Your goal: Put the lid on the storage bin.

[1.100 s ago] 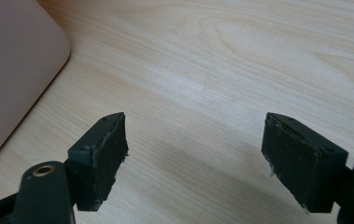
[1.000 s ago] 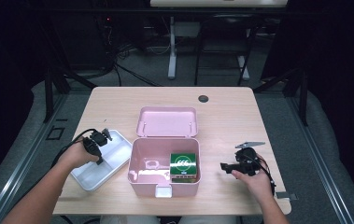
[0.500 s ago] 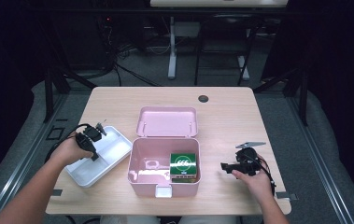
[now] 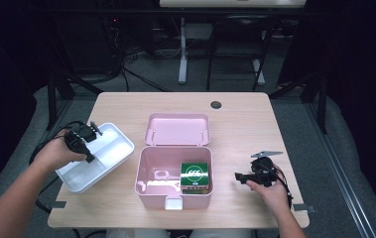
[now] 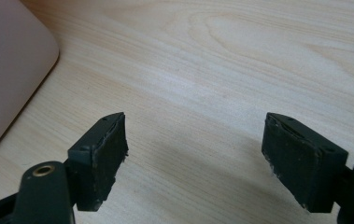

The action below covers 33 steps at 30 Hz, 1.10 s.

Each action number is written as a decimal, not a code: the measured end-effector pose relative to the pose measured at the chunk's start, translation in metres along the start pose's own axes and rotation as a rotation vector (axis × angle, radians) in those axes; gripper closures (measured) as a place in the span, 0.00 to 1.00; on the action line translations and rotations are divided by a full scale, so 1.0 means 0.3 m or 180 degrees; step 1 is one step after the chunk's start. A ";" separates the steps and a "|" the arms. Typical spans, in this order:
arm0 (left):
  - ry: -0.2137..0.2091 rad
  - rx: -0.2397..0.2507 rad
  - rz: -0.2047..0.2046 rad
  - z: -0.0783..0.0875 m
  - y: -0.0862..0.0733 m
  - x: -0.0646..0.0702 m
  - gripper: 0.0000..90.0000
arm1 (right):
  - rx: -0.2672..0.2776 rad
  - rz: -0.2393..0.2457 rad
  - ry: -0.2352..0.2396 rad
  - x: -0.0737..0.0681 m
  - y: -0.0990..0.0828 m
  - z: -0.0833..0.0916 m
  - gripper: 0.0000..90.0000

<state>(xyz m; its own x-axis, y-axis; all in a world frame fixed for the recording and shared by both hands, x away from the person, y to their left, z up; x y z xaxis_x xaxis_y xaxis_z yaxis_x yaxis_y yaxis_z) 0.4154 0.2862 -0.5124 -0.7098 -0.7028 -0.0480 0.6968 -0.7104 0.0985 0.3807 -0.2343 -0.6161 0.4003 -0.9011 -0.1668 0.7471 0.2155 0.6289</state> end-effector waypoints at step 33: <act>0.0239 0.0062 -0.0872 0.301 0.121 0.176 0.99 | -0.0031 -0.0018 0.0024 -0.001 -0.003 -0.008 0.24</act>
<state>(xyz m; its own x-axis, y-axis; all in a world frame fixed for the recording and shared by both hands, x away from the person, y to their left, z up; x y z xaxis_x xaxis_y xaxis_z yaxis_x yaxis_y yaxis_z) 0.3938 0.2267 -0.4217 -0.8612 -0.4860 -0.1487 0.4775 -0.8739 0.0908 0.3812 -0.2333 -0.6183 0.3998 -0.8995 -0.1760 0.7545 0.2139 0.6205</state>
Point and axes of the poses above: each handheld gripper's, and its own axes: z roughly backward along the jaws, y roughly out of its top, x roughly to its right, the point moved 7 cm from there along -z, roughly forward along the jaws
